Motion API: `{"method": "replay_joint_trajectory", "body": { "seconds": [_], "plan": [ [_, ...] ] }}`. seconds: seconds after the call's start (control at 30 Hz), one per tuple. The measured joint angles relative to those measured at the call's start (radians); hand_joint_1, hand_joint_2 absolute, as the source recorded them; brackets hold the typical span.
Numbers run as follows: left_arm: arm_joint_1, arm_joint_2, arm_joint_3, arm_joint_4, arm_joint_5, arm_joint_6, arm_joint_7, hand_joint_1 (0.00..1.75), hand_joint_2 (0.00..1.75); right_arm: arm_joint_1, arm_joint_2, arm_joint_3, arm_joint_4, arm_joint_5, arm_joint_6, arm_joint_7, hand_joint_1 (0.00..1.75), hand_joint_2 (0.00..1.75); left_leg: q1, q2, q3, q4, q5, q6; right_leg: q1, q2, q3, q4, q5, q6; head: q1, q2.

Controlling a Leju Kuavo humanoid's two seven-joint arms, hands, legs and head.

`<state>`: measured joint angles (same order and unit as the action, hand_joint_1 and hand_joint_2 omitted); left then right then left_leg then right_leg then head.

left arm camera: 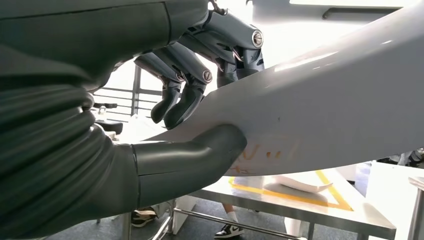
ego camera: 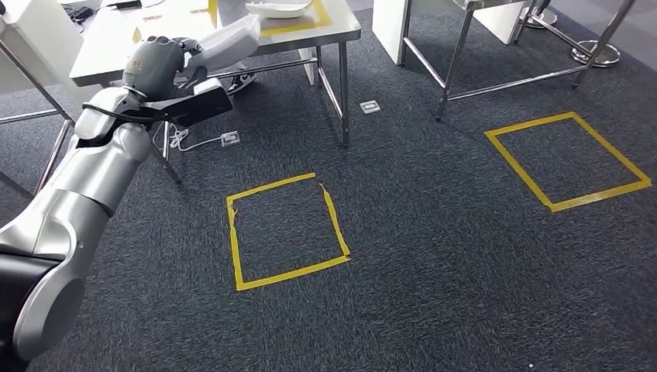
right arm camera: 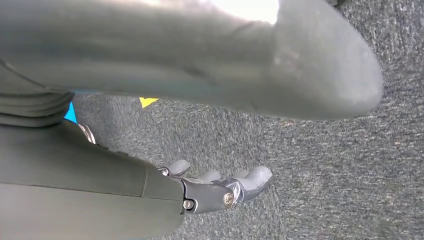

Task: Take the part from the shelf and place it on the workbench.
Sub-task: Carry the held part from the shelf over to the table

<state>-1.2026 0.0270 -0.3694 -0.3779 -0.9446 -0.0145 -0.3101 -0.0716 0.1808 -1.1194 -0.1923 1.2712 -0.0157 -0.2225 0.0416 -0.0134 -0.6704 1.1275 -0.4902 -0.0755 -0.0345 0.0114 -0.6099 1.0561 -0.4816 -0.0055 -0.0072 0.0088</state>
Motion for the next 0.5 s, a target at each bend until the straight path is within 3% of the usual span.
{"method": "replay_joint_trajectory", "body": {
  "seconds": [0.07, 0.1, 0.13, 0.2, 0.27, 0.37, 0.43, 0.5],
  "plan": [
    [0.002, 0.001, 0.0, 0.001, 0.001, 0.0, -0.001, 1.45, 1.75, 0.002, 0.0, 0.0, 0.0, 0.0, -0.002, 0.0, 0.0, 0.0, -0.007, 0.007, -0.071, 0.135, -0.051, 0.006, 0.007, -0.003, 0.002, 0.0, -0.004, -0.007, -0.004, 0.0],
    [0.005, 0.001, 0.0, 0.002, 0.001, 0.0, -0.001, 1.45, 1.75, 0.002, 0.0, 0.0, 0.0, 0.0, -0.003, 0.0, 0.0, 0.0, -0.011, 0.007, -0.097, 0.178, -0.058, 0.012, 0.012, -0.004, 0.005, 0.0, -0.007, -0.011, -0.005, 0.0],
    [0.007, 0.001, 0.0, 0.002, 0.001, 0.0, -0.001, 1.45, 1.75, 0.002, 0.0, 0.0, 0.0, 0.0, -0.003, 0.001, 0.0, 0.0, -0.015, 0.007, -0.105, 0.186, -0.046, 0.019, 0.016, -0.005, 0.008, 0.0, -0.01, -0.014, -0.005, 0.0],
    [0.009, 0.003, 0.0, 0.003, 0.001, 0.0, -0.001, 1.45, 1.75, 0.002, 0.0, -0.001, 0.0, 0.0, -0.005, 0.001, 0.0, 0.0, -0.026, 0.008, -0.067, 0.092, 0.024, 0.041, 0.024, -0.007, 0.02, 0.0, -0.018, -0.018, -0.006, 0.0],
    [0.007, 0.005, 0.0, 0.003, 0.002, 0.001, 0.0, 1.45, 1.75, 0.002, 0.001, -0.001, 0.0, 0.0, -0.005, 0.001, 0.0, 0.0, -0.041, 0.012, -0.008, -0.027, 0.069, 0.064, 0.03, -0.009, 0.029, -0.001, -0.027, -0.016, -0.004, 0.0],
    [0.006, 0.008, 0.0, 0.003, 0.002, 0.003, 0.001, 1.45, 1.75, 0.001, 0.002, -0.001, 0.0, 0.0, -0.006, 0.001, 0.0, 0.0, -0.052, 0.012, 0.02, -0.083, 0.065, 0.073, 0.029, -0.013, 0.031, -0.008, -0.03, -0.003, -0.005, 0.0],
    [0.007, 0.011, 0.0, 0.002, 0.003, 0.003, 0.003, 1.45, 1.75, 0.001, 0.001, -0.001, 0.0, 0.001, -0.006, 0.001, 0.0, 0.0, -0.045, 0.009, 0.03, -0.095, 0.065, 0.077, 0.028, -0.015, 0.03, -0.003, -0.038, 0.009, -0.005, 0.0],
    [0.007, 0.014, 0.0, 0.001, 0.004, 0.005, 0.004, 1.45, 1.75, 0.001, 0.001, -0.001, 0.0, 0.003, -0.006, 0.001, 0.0, 0.0, -0.038, 0.008, 0.042, -0.106, 0.064, 0.083, 0.027, -0.014, -0.006, 0.066, -0.069, 0.02, -0.002, 0.0]
  ]
}}
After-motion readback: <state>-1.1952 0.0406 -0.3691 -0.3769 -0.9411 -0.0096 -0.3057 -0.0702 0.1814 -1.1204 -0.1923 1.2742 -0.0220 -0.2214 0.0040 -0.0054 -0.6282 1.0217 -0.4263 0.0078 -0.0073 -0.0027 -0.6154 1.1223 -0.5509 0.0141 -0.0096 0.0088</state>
